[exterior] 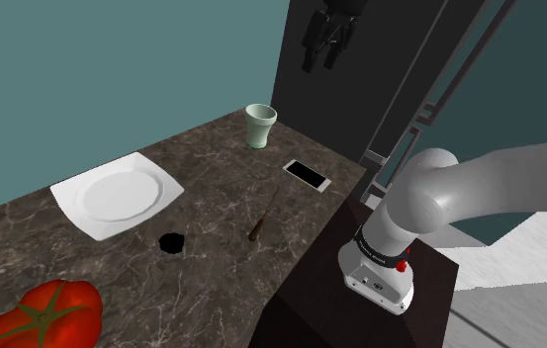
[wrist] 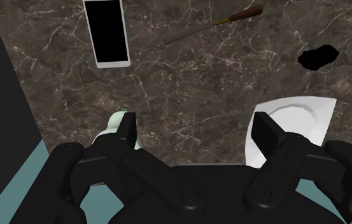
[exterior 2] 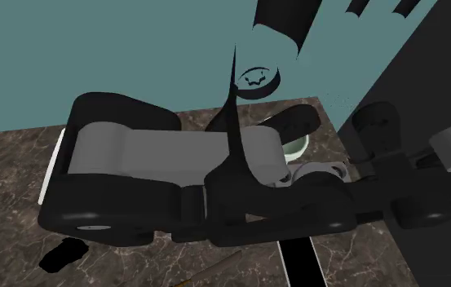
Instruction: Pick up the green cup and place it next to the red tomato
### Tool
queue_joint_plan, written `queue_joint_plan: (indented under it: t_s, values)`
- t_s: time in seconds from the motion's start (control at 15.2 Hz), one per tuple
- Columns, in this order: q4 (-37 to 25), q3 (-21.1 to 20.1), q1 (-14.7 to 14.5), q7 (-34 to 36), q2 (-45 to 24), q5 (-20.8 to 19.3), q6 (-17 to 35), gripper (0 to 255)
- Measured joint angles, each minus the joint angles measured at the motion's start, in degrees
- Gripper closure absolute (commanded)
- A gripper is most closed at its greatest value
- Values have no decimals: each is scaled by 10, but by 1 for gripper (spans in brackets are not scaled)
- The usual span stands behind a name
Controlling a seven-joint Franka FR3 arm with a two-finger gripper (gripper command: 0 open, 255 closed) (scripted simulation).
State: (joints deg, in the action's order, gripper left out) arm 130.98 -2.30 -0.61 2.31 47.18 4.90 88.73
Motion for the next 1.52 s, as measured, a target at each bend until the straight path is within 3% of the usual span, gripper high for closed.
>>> queue_joint_plan:
  t_s: [0.33,0.79,1.52]
  values:
    - [16,21,6,-27,-33,-10,47,0]
    - [44,70,18,-92,-124,-27,164,0]
    - [-6,140,24,-199,-328,-7,313,0]
